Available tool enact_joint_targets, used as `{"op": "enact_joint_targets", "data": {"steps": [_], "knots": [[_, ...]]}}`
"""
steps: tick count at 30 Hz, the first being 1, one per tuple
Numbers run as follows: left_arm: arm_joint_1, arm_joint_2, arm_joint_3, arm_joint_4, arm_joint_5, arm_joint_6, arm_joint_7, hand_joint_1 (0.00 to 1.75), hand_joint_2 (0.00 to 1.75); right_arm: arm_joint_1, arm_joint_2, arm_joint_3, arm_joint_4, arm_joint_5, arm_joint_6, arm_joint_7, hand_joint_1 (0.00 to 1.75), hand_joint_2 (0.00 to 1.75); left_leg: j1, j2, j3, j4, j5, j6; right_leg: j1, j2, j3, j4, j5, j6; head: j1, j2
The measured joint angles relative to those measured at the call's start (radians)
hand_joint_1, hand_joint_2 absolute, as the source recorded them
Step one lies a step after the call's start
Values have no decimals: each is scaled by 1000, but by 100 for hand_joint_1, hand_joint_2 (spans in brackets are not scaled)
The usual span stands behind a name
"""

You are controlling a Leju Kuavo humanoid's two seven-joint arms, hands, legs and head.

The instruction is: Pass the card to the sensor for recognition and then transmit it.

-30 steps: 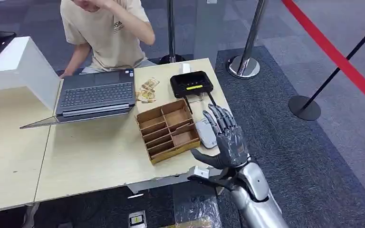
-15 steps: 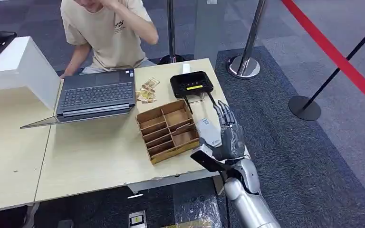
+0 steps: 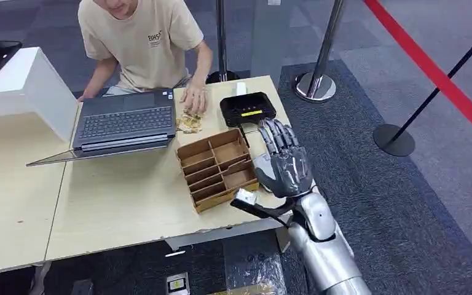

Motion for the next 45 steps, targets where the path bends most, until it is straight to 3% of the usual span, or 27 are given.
{"op": "enact_joint_targets", "data": {"steps": [19,45], "knots": [[-34,-25,-1,-3,-26,-10,5,0,175,-146,-58,233,159,81,1,50,0,175,0,0,0,0,0,0,0,0,0,0,0,0,0,0],[-35,-31,-2,-3,-27,-11,5,0,175,-165,-81,295,241,79,0,50,0,175,0,0,0,0,0,0,0,0,0,0,0,0,0,0]]}}
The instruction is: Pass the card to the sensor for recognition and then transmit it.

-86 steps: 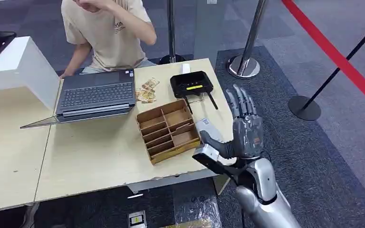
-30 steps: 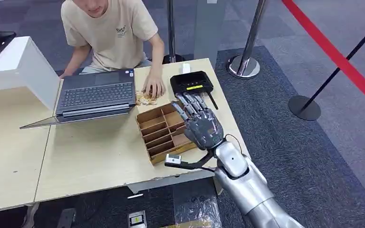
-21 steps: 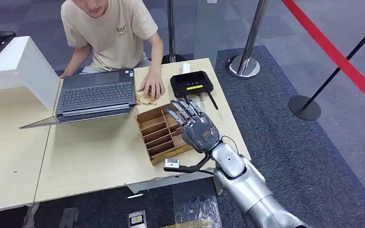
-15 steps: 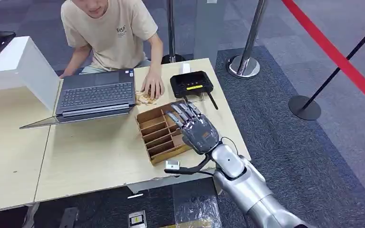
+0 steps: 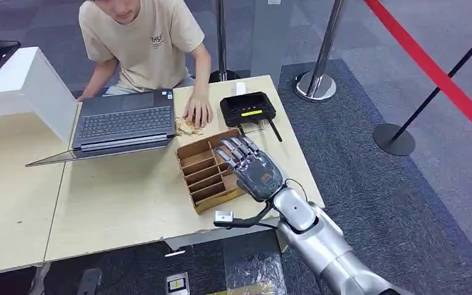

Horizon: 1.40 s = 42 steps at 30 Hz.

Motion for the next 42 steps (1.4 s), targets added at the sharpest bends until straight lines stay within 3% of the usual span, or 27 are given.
{"op": "enact_joint_targets", "data": {"steps": [10,11,12,23,25,27,28,30,42], "knots": [[-10,-1,0,0,-6,-5,4,0,175,-12,-3,14,33,-15,0,-23,0,175,0,0,0,0,0,0,0,0,0,0,0,0,0,0],[-12,-1,0,0,-6,-4,4,0,175,-18,-5,15,43,-27,0,-27,17,175,0,0,0,0,0,0,0,0,0,0,0,0,0,0],[-13,-3,0,0,-3,-3,4,0,175,-25,-8,16,51,-45,0,-33,19,175,0,0,0,0,0,0,0,0,0,0,0,0,0,0],[-13,-18,0,0,-6,-3,3,0,175,-92,-21,21,113,-117,10,-54,19,175,0,0,0,0,0,0,0,0,0,0,0,0,0,0],[-13,-18,0,0,-7,-3,3,0,175,-94,-23,22,120,-120,10,-54,38,175,0,0,0,0,0,0,0,0,0,0,0,0,0,0],[-13,-18,0,0,-7,-3,3,0,175,-94,-26,24,126,-125,16,-50,82,175,0,0,0,0,0,0,0,0,0,0,0,0,0,0],[-13,-18,0,0,-7,-3,3,0,175,-95,-28,24,129,-126,18,-49,136,175,0,0,0,0,0,0,0,0,0,0,0,0,0,0],[-13,-19,0,0,-12,-3,4,0,175,-95,-34,26,135,-126,21,-45,113,175,0,0,0,0,0,0,0,0,0,0,0,0,0,0],[-13,-24,-7,0,-16,-2,5,0,175,-104,-55,33,155,-134,30,-42,113,175,0,0,0,0,0,0,0,0,0,0,0,0,0,0]]}}
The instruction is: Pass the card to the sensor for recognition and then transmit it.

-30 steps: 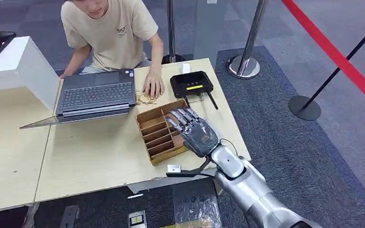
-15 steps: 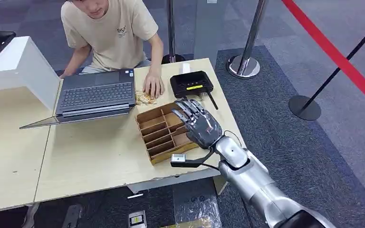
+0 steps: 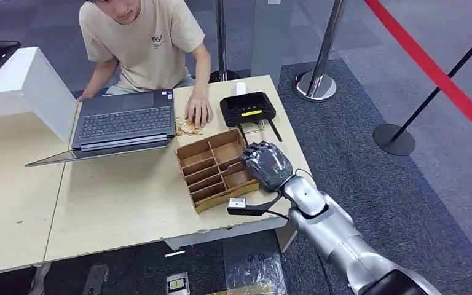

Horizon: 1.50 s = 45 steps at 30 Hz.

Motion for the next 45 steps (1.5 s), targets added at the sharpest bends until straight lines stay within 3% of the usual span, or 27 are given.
{"op": "enact_joint_targets", "data": {"steps": [45], "knots": [[0,-2,0,0,0,0,0,0,175,-1,-5,1,8,0,0,0,113,175,0,0,0,0,0,0,0,0,0,0,0,0,0,0]]}}
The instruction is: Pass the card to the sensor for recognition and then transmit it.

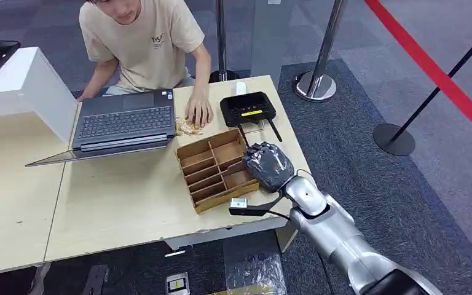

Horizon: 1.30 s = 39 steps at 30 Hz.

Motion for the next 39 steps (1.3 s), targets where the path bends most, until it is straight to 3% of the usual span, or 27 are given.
{"op": "enact_joint_targets", "data": {"steps": [39], "knots": [[0,0,-1,0,0,0,0,0,175,-4,0,2,5,0,0,0,113,175,0,0,0,0,0,0,0,0,0,0,0,0,0,0]]}}
